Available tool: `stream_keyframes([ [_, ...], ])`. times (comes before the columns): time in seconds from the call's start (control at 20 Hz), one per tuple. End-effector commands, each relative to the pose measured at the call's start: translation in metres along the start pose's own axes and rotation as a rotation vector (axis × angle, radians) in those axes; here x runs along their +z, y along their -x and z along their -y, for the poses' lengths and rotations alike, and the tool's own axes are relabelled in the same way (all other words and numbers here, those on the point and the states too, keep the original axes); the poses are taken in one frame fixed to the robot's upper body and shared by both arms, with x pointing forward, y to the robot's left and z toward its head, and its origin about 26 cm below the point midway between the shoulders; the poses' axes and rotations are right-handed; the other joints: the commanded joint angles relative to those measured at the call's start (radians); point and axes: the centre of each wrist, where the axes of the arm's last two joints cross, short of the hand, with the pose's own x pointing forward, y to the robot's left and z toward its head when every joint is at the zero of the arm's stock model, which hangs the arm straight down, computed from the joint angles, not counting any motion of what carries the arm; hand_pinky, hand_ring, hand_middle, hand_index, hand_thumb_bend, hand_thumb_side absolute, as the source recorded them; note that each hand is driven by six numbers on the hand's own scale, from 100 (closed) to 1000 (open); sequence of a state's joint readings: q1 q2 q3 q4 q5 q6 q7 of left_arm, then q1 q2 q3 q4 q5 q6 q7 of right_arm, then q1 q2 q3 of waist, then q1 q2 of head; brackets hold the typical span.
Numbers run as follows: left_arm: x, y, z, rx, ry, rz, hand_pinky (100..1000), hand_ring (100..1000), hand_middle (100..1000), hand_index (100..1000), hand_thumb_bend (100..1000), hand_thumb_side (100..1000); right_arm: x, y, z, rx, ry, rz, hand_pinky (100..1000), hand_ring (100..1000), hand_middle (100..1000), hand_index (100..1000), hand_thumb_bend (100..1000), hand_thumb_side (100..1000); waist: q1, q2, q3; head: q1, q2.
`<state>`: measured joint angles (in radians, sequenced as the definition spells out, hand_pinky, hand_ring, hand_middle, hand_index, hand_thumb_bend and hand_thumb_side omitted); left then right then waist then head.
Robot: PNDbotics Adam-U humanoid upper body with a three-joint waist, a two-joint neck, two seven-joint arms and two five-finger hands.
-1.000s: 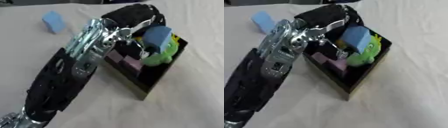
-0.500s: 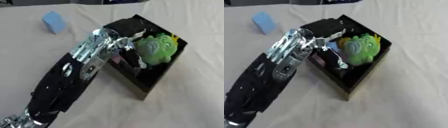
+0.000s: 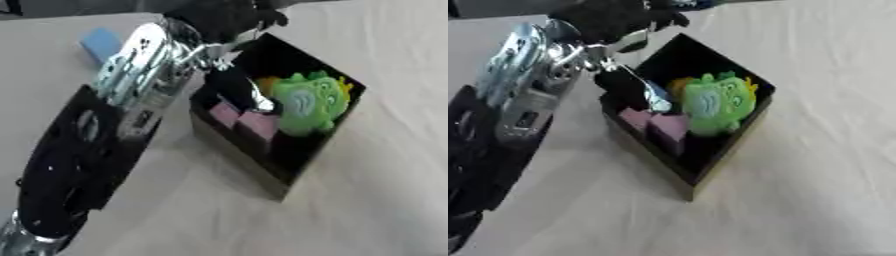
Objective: Pick up objects on the table and place them in the box.
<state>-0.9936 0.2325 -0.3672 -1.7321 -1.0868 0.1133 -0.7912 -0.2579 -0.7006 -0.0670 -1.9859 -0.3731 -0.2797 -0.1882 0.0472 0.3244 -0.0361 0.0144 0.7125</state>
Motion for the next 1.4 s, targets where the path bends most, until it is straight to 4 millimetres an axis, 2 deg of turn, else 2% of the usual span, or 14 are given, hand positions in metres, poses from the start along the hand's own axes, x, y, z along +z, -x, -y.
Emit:
stream_keyframes([
  [0.05,0.012,0.012,-0.021,0.012,-0.035,0.019,966,960,884,969,595,552,-0.007,-0.009,0.006,0.025,-0.014,0.029,873,805,560,759,100,557,-0.013,-0.041,0.000,-0.006,0.004],
  [0.4,0.022,0.036,-0.034,0.063,-0.047,0.010,952,951,876,960,567,495,-0.007,-0.009,0.007,0.025,-0.011,0.033,872,804,560,759,100,557,-0.014,-0.044,0.004,-0.011,0.003],
  [0.6,0.030,0.058,-0.038,0.073,-0.069,-0.097,940,943,868,947,552,468,-0.007,-0.010,0.009,0.032,-0.007,0.035,872,804,561,759,100,556,-0.014,-0.043,0.006,-0.016,0.001],
  [0.65,0.031,0.066,-0.037,0.080,-0.070,-0.133,938,943,867,945,497,430,-0.007,-0.010,0.009,0.034,-0.005,0.036,872,804,561,759,100,553,-0.013,-0.043,0.007,-0.017,0.000],
  [0.7,0.032,0.073,-0.036,0.086,-0.068,-0.167,937,942,866,944,548,463,-0.007,-0.010,0.009,0.035,-0.004,0.037,872,804,561,759,100,556,-0.013,-0.043,0.007,-0.018,-0.001],
  [0.85,0.032,0.087,-0.033,0.100,-0.068,-0.226,934,940,864,942,543,459,-0.006,-0.010,0.010,0.037,-0.003,0.038,872,804,561,759,100,556,-0.014,-0.042,0.008,-0.017,-0.005],
  [1.1,0.035,0.139,-0.015,0.140,-0.006,-0.458,921,931,853,924,560,416,-0.006,-0.010,0.010,0.044,-0.003,0.039,871,804,560,759,100,554,-0.019,-0.037,0.013,-0.012,-0.018],
  [1.4,0.029,0.181,0.014,0.213,0.060,-0.635,918,931,855,916,579,413,-0.005,-0.009,0.010,0.049,-0.005,0.043,872,804,559,759,100,553,-0.025,-0.029,0.014,-0.005,-0.031],
])
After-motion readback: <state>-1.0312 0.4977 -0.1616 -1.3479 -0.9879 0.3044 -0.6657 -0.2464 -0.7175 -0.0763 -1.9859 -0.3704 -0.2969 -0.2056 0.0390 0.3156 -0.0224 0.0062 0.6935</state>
